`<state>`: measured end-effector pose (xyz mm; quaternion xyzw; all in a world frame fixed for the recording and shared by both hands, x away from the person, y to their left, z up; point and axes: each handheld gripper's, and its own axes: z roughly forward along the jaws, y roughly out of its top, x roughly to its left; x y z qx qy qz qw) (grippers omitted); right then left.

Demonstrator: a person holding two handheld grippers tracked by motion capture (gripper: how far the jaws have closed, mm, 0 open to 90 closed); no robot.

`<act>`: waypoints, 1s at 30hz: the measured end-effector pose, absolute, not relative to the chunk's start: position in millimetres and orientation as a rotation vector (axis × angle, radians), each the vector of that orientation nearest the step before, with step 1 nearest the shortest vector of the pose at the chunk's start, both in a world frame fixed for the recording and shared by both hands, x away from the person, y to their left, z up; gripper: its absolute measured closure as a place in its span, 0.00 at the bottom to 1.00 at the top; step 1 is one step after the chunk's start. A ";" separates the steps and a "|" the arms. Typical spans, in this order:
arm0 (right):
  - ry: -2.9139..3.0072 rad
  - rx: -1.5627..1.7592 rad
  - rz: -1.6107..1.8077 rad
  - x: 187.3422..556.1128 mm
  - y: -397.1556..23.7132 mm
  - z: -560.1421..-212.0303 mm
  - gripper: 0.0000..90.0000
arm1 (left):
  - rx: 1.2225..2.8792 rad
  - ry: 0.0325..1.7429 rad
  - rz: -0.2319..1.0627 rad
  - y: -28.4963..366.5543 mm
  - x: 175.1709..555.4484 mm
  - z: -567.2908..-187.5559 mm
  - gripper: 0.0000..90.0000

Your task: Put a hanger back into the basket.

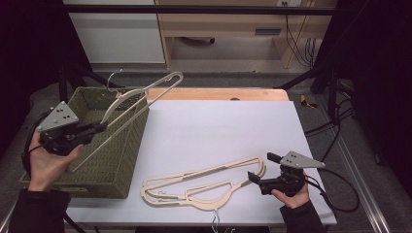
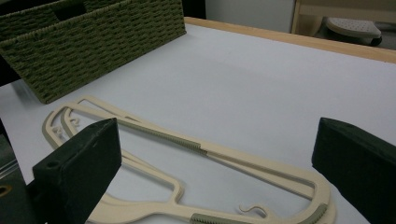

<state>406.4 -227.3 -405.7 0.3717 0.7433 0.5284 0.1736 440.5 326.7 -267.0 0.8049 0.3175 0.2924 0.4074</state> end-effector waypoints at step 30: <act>2.136 1.047 1.484 407.9 -224.4 -408.8 0.03 | 2.068 0.987 0.800 425.7 457.9 -309.1 0.96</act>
